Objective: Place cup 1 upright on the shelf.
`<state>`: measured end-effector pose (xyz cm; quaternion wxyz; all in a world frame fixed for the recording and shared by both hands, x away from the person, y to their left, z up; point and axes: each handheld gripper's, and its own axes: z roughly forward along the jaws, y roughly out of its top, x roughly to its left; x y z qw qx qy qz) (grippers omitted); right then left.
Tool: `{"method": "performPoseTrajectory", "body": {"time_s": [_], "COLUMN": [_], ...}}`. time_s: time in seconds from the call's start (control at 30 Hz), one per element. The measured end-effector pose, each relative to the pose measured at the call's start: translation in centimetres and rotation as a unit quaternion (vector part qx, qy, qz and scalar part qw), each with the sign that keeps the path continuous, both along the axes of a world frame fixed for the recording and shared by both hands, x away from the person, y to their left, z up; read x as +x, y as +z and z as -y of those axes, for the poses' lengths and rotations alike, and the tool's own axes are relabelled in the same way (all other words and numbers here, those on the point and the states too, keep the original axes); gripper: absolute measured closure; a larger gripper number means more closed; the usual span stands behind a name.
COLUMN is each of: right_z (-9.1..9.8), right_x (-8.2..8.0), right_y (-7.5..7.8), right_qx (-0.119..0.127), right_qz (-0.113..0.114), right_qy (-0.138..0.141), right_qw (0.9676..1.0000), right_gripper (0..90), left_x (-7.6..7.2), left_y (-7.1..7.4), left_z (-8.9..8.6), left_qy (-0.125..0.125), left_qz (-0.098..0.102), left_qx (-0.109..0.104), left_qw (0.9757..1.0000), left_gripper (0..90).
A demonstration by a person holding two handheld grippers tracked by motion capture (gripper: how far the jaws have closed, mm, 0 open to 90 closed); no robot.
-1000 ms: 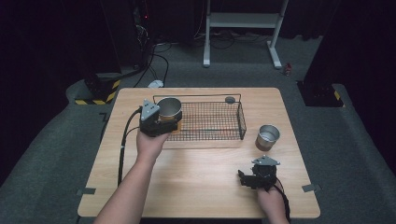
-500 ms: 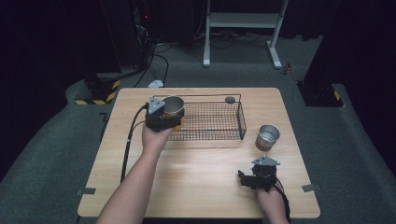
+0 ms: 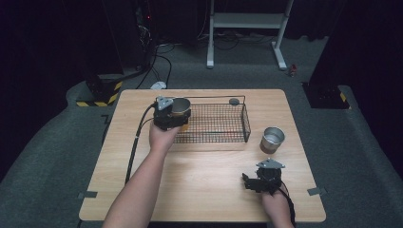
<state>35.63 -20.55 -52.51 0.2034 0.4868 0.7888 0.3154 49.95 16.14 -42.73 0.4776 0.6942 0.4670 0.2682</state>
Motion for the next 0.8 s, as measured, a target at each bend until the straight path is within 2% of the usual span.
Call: {"method": "performPoseTrajectory", "body": {"time_s": [0.2,0.23,0.33,0.37,0.43,0.5,0.53,0.57,0.8], "right_z": [0.0,0.0,0.0,0.0,0.0,0.0,0.0,0.0,0.0], "right_x": [0.0,0.0,0.0,0.0,0.0,0.0,0.0,0.0,0.0], "right_y": [0.0,0.0,0.0,0.0,0.0,0.0,0.0,0.0,0.0], "right_qx": [0.002,0.001,0.001,0.001,0.001,0.001,0.001,0.0,-0.001], "right_qz": [0.0,0.0,0.0,0.0,0.0,0.0,0.0,0.0,0.001], "right_qy": [-0.001,0.0,0.0,0.0,0.001,0.001,0.001,0.001,0.002], "right_qw": [1.0,1.0,1.0,1.0,1.0,1.0,1.0,1.0,1.0], "right_gripper": [8.8,8.8,8.8,8.8,8.8,8.8,8.8,8.8,8.8], "left_x": [0.9,1.1,1.4,1.6,1.8,1.9,1.9,1.8,1.8], "left_y": [-0.6,-1.0,-1.4,-1.8,-2.0,-2.4,-2.4,-2.5,-2.8], "left_z": [0.5,0.6,0.7,0.8,0.8,0.8,0.8,1.0,1.1], "left_qy": [-0.004,-0.004,-0.003,-0.002,-0.002,-0.004,-0.004,0.0,0.008], "left_qz": [-0.017,-0.029,-0.038,-0.05,-0.057,-0.074,-0.074,-0.071,-0.074], "left_qx": [-0.005,-0.005,-0.001,0.001,0.002,0.003,0.003,0.017,0.03], "left_qw": [0.9998,0.9996,0.9993,0.9987,0.9984,0.9973,0.9973,0.9974,0.9968], "left_gripper": [13.9,13.9,13.9,13.9,13.9,13.9,13.8,13.8,13.9]}}
